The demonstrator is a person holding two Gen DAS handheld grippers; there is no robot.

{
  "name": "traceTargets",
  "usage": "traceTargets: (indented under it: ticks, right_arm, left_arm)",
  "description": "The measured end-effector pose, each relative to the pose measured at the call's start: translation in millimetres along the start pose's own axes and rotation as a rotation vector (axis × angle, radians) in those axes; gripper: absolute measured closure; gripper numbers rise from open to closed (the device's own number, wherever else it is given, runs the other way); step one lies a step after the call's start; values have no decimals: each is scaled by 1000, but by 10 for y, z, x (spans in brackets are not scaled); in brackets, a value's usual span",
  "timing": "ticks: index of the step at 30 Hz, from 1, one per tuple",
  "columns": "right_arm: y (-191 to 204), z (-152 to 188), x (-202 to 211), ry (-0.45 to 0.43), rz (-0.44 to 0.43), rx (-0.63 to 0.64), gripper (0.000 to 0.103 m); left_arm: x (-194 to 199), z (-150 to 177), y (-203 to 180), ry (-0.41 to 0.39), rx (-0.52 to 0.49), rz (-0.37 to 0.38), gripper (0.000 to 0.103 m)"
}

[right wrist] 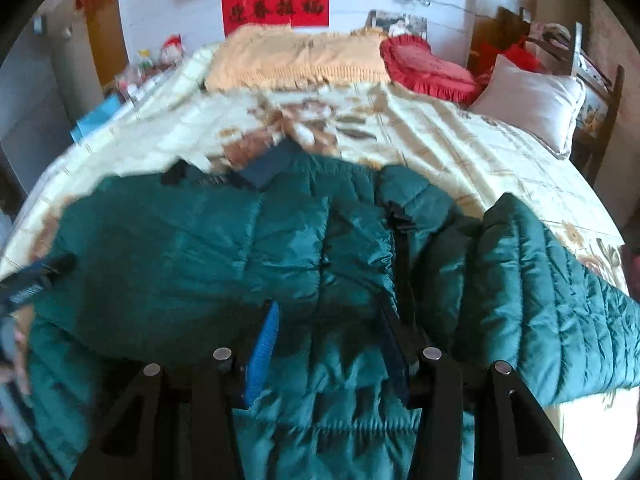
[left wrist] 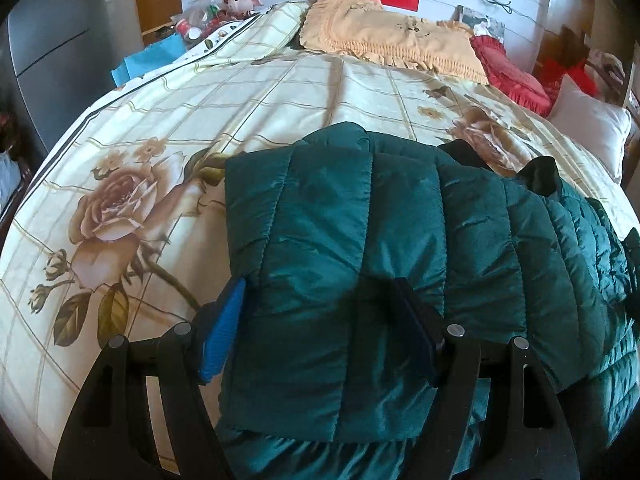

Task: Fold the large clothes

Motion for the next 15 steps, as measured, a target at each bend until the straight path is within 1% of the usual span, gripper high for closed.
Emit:
traceTargets:
  ticks: [1,3,6,7,8,11,13,15]
  right_arm:
    - [5,3,63,-17,-9,-2,56]
    - [48,19,50,-9,-6,14,56]
    - [86,88,-218,71,75,63,56]
    - [81,117,-319,96,78,66,56]
    - [76,134,-358,96,72,60,56]
    - [65,117,-253,88,59,46,56]
    - [17,132,-91,76,25,17,56]
    - [-18,163,46,64,12,10,55]
  left_arm:
    - [3,1,-4,1,-1,-2,29]
    - [1,5,5,-1,-4,-3,29]
    - [0,12,10,3,-5,0,29]
    - [15,16,16,10,-5,1,29]
    - [43,22,19,17,-6,-4,29]
    - [187,54,27,17,-2,-6,29]
    - [300,73,16,3,5,14,29]
    - [454,106,-20,-24,9,47,29]
Point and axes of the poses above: each gripper's, at about its wrist camera, not at the fingertips, and x roughly against the way its jaws point, y to its left, z to its underside, the point moved 2 cm from there along -x, roughly the way its jaws point, and after that the axes turned 1 degree about y, right-handed, at the moved point
